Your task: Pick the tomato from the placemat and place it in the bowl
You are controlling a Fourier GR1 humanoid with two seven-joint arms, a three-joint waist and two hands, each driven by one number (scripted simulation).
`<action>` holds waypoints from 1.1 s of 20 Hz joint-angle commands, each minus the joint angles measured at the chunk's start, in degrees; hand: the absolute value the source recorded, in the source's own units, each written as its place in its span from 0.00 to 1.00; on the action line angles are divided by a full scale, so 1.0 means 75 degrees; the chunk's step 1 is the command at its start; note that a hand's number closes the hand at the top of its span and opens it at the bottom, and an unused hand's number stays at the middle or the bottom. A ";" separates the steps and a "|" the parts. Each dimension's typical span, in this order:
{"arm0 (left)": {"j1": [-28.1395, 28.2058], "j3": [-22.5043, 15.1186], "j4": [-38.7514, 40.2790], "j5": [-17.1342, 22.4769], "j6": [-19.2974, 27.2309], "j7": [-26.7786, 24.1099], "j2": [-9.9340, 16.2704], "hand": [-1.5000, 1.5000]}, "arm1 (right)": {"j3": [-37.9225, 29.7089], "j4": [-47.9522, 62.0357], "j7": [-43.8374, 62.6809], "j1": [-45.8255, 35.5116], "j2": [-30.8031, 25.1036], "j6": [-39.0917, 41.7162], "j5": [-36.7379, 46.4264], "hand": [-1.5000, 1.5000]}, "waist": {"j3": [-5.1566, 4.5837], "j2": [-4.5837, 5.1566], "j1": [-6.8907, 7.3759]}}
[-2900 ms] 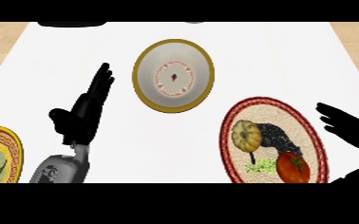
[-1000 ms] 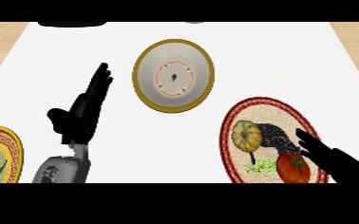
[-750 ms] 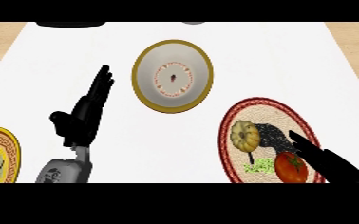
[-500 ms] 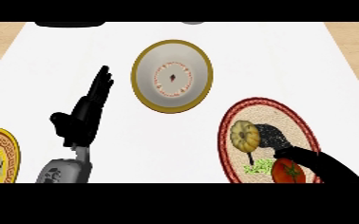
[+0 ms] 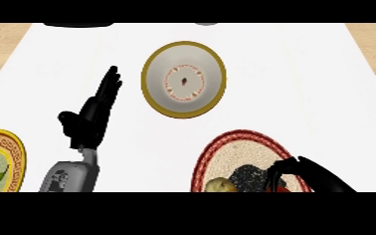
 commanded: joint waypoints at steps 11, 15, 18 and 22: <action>-0.0009 0.0103 -0.0026 0.0016 -0.0033 0.0094 0.0054 0.50 | 0.3672 -0.0837 -0.3955 -0.1381 0.1328 0.0202 0.1472 1.00 | 0.0066 0.0028 -0.0097; -0.0302 0.0077 0.0079 -0.0049 0.0089 0.0236 -0.0094 0.50 | 0.3409 -0.1475 -0.4308 -0.1720 0.1688 -0.0398 0.1720 1.00 | 0.0061 0.0033 -0.0149; 0.0069 0.0183 0.0019 0.0073 -0.0190 -0.0025 0.0120 0.50 | 0.3394 -0.2368 -0.4136 -0.1471 0.1693 -0.0651 0.1872 1.00 | 0.0058 0.0027 -0.0131; 0.0182 0.0045 -0.0238 -0.0105 0.0050 -0.0003 -0.0075 0.50 | 0.3146 -0.3993 -0.1755 -0.1987 0.2041 -0.0175 0.1368 1.00 | 0.0050 0.0029 -0.0099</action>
